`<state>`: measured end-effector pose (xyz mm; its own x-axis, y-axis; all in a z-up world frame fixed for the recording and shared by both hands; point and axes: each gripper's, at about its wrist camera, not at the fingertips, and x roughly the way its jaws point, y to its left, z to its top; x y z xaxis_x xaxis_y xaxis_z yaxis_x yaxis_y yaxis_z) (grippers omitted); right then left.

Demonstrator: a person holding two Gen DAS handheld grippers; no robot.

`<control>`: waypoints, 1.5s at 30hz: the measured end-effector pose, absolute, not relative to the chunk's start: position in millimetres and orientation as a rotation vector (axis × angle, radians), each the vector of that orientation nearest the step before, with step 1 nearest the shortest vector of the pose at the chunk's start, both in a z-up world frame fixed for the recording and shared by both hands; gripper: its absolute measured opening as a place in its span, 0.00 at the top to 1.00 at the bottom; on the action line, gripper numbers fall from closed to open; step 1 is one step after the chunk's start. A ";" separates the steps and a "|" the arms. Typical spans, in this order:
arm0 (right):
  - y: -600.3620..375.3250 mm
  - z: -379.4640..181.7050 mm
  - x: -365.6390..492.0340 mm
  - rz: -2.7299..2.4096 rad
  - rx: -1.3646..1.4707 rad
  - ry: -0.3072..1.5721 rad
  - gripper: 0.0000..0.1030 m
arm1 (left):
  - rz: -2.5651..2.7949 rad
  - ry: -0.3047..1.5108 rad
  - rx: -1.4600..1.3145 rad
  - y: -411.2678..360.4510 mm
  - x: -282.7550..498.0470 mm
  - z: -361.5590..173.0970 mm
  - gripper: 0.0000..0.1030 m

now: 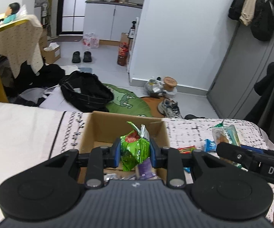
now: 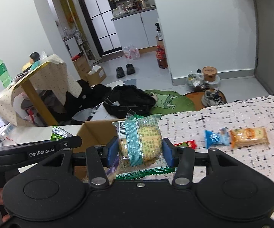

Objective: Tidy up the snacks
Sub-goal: 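Lift both packets and carry them over the cardboard box, then open both tools to drop the green and cracker packets into the box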

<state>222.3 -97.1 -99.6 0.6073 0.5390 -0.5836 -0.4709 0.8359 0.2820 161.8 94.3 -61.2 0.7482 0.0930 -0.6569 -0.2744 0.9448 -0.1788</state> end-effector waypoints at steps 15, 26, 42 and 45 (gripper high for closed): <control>-61.7 -111.8 210.0 0.651 0.084 0.756 0.53 | 0.238 0.772 -0.338 123.5 152.6 -86.0 0.72; -47.4 -119.6 200.0 0.696 0.078 0.796 0.53 | 0.239 0.787 -0.375 127.8 140.3 -86.1 0.68; -65.2 -116.8 199.6 0.681 0.079 0.799 0.40 | 0.252 0.782 -0.361 126.7 137.4 -79.7 0.53; -80.6 -115.5 200.7 0.660 0.082 0.795 0.36 | 0.241 0.783 -0.354 120.8 138.2 -76.7 0.41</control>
